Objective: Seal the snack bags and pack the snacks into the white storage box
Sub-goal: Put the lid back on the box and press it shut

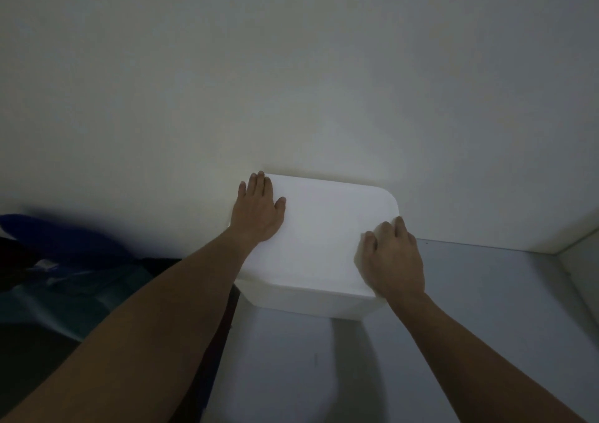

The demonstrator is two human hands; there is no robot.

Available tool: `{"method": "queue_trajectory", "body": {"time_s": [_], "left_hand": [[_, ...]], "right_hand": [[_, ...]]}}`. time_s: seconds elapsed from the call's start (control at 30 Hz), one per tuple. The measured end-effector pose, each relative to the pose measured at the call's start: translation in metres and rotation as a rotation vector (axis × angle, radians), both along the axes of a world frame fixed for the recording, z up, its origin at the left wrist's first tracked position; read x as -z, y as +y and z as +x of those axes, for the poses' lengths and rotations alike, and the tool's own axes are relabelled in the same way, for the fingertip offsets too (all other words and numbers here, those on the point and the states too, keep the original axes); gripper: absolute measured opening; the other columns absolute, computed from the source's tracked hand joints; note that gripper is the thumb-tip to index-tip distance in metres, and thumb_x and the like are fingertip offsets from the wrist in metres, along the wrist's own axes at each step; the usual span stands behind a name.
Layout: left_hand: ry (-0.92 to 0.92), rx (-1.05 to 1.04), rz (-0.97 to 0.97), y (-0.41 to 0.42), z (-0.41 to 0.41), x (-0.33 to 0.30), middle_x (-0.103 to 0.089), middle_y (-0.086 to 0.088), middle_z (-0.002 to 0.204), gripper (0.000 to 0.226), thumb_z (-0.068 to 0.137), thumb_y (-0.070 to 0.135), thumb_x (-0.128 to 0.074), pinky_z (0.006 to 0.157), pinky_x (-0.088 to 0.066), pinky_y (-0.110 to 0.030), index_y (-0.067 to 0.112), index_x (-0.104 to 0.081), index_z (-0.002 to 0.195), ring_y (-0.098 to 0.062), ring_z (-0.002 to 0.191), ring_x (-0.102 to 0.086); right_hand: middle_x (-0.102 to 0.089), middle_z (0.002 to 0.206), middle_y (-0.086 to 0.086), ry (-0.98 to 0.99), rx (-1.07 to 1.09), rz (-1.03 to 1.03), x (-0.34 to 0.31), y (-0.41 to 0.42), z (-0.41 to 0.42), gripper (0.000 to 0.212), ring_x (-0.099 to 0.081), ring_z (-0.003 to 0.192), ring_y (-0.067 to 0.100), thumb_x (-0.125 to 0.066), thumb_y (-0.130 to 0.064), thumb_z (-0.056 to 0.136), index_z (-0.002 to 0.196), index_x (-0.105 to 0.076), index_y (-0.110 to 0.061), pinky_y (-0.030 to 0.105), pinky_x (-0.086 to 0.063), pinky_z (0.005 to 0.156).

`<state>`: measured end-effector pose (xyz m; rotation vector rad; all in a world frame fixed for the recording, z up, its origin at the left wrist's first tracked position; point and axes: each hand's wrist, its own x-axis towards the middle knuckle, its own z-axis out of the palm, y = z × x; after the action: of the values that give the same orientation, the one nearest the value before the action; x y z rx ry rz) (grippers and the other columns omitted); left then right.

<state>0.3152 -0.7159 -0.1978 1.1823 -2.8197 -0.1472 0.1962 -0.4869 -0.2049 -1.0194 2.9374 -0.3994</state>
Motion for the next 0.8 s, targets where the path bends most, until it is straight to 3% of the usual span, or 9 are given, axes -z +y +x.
{"method": "queue_trajectory", "body": {"time_s": [0.13,0.3,0.43,0.53,0.63,0.7,0.8], "left_hand": [[0.025,-0.003,0.013,-0.004,0.000,0.002,-0.013,-0.016,0.159,0.064,0.099,0.038,-0.027,0.121,-0.007,-0.042,-0.001,-0.015,0.149,-0.027,0.148,-0.009],[0.108,0.007,0.038,-0.009,0.000,0.006,-0.015,-0.014,0.160,0.064,0.098,0.038,-0.034,0.122,-0.007,-0.040,0.001,-0.020,0.149,-0.025,0.148,-0.012],[0.125,0.014,0.008,-0.006,0.000,0.010,-0.019,-0.016,0.158,0.065,0.097,0.038,-0.038,0.121,-0.008,-0.042,-0.001,-0.024,0.147,-0.027,0.148,-0.015],[0.080,0.007,-0.057,-0.003,-0.001,0.014,-0.021,-0.019,0.157,0.072,0.094,0.047,-0.029,0.121,-0.010,-0.044,-0.003,-0.024,0.146,-0.029,0.147,-0.016],[0.069,0.001,-0.084,-0.002,-0.001,0.015,-0.025,-0.020,0.155,0.084,0.085,0.053,-0.013,0.120,-0.013,-0.046,-0.004,-0.028,0.145,-0.031,0.146,-0.020],[0.097,0.006,-0.095,-0.002,-0.001,0.018,-0.030,-0.023,0.152,0.083,0.085,0.052,-0.017,0.119,-0.017,-0.048,-0.006,-0.032,0.142,-0.034,0.144,-0.025],[0.130,0.015,-0.106,-0.003,-0.002,0.022,-0.037,-0.027,0.147,0.079,0.087,0.050,-0.025,0.116,-0.023,-0.050,-0.009,-0.038,0.138,-0.038,0.139,-0.034]], "right_hand": [[-0.051,0.123,0.031,0.031,0.018,-0.039,0.000,0.000,0.001,0.036,-0.053,0.103,0.043,-0.039,-0.029,0.093,0.097,-0.053,0.004,0.043,-0.048,0.084],[-0.047,0.131,0.034,0.081,-0.013,-0.028,-0.002,-0.001,0.000,0.044,-0.053,0.107,0.045,-0.035,-0.035,0.091,0.102,-0.052,0.004,0.043,-0.047,0.088],[-0.041,0.140,0.028,0.053,0.000,0.026,-0.006,-0.003,0.000,0.050,-0.050,0.114,0.043,-0.034,-0.038,0.087,0.117,-0.047,0.000,0.045,-0.047,0.090],[-0.030,0.149,0.018,-0.040,-0.060,0.036,-0.006,-0.018,-0.025,0.064,-0.032,0.136,0.036,-0.027,-0.040,0.086,0.138,-0.032,-0.004,0.049,-0.035,0.109],[-0.018,0.155,0.019,-0.129,-0.106,0.044,0.000,-0.034,-0.054,0.071,-0.015,0.144,0.037,-0.025,-0.043,0.086,0.142,-0.021,0.001,0.051,-0.022,0.117],[-0.017,0.156,0.019,-0.130,-0.085,0.014,0.001,-0.037,-0.053,0.073,-0.019,0.143,0.039,-0.026,-0.043,0.086,0.144,-0.017,0.001,0.051,-0.023,0.116],[-0.024,0.154,0.020,-0.025,-0.049,0.010,-0.003,-0.037,-0.045,0.070,-0.044,0.126,0.041,-0.031,-0.042,0.086,0.142,-0.025,0.000,0.050,-0.037,0.105]]}}
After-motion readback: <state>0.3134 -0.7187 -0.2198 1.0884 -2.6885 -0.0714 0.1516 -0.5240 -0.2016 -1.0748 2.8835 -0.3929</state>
